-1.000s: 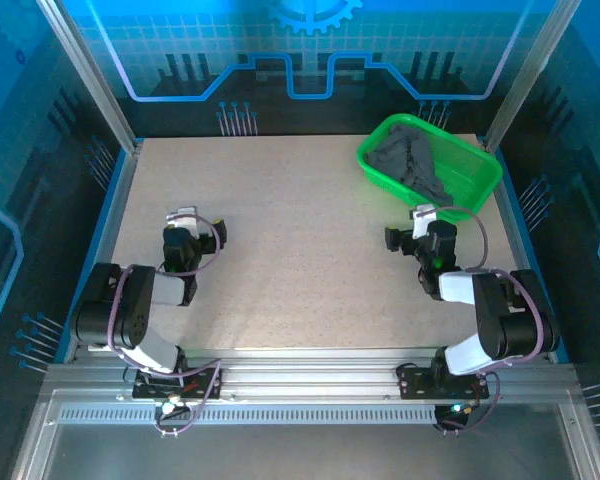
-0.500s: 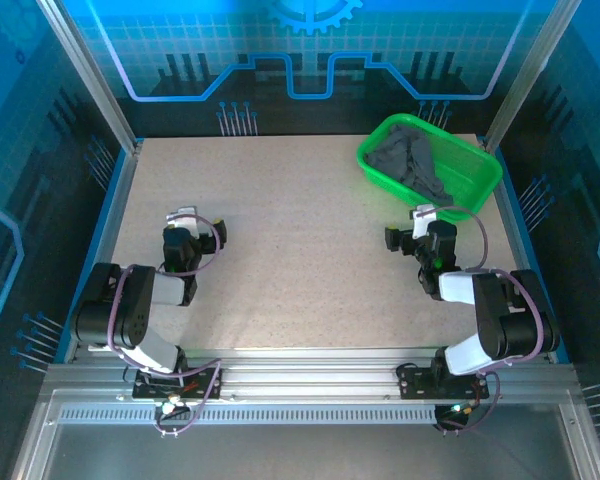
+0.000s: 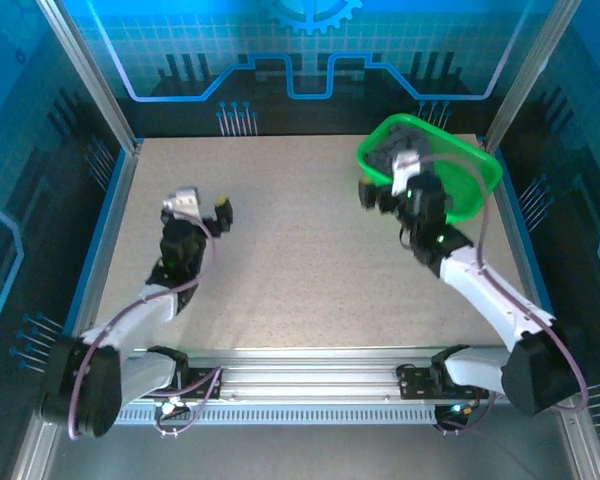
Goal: Fold and stack the t-shirts
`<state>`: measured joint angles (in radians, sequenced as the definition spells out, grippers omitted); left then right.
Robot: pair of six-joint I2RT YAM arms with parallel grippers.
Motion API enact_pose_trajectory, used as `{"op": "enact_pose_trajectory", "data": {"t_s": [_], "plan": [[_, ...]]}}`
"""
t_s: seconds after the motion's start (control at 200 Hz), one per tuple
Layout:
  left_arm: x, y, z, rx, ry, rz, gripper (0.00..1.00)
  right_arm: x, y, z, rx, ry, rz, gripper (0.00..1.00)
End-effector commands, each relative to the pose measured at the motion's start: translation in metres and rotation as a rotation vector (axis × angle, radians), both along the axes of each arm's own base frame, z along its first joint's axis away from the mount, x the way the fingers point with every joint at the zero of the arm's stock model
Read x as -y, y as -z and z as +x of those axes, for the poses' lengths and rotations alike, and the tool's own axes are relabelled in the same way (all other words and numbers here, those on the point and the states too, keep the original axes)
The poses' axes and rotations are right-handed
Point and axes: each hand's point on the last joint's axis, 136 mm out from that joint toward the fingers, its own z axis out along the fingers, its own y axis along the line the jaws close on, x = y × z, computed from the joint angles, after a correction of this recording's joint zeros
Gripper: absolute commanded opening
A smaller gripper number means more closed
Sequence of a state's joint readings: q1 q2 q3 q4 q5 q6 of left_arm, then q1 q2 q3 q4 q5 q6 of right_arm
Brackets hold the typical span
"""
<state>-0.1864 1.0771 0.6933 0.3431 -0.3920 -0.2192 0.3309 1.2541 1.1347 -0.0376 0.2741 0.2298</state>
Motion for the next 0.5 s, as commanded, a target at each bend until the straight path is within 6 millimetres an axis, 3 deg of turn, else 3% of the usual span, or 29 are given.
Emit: {"op": "enact_pose_trajectory", "data": {"t_s": [0.0,0.095,0.23,0.35,0.485,0.495], "plan": [[-0.005,-0.004,-0.005,-0.183,-0.028,-0.359,0.99,0.037,0.054,0.015,-0.362,0.162,0.191,1.00],[0.017,-0.019,0.025,-0.229,0.134,-0.599,0.99,0.066,0.055,0.053,-0.438,0.312,0.221,0.97],[0.086,-0.046,0.048,-0.362,0.323,-0.523,0.99,0.090,0.089,0.106,-0.566,0.419,0.223,0.90],[0.141,-0.061,0.047,-0.407,0.467,-0.504,0.99,0.105,0.135,0.143,-0.655,0.458,0.197,0.86],[0.175,-0.067,0.033,-0.409,0.549,-0.511,0.96,0.118,0.187,0.166,-0.757,0.480,0.196,0.80],[0.176,-0.066,0.032,-0.412,0.551,-0.513,0.96,0.119,0.200,0.168,-0.780,0.485,0.189,0.79]]}}
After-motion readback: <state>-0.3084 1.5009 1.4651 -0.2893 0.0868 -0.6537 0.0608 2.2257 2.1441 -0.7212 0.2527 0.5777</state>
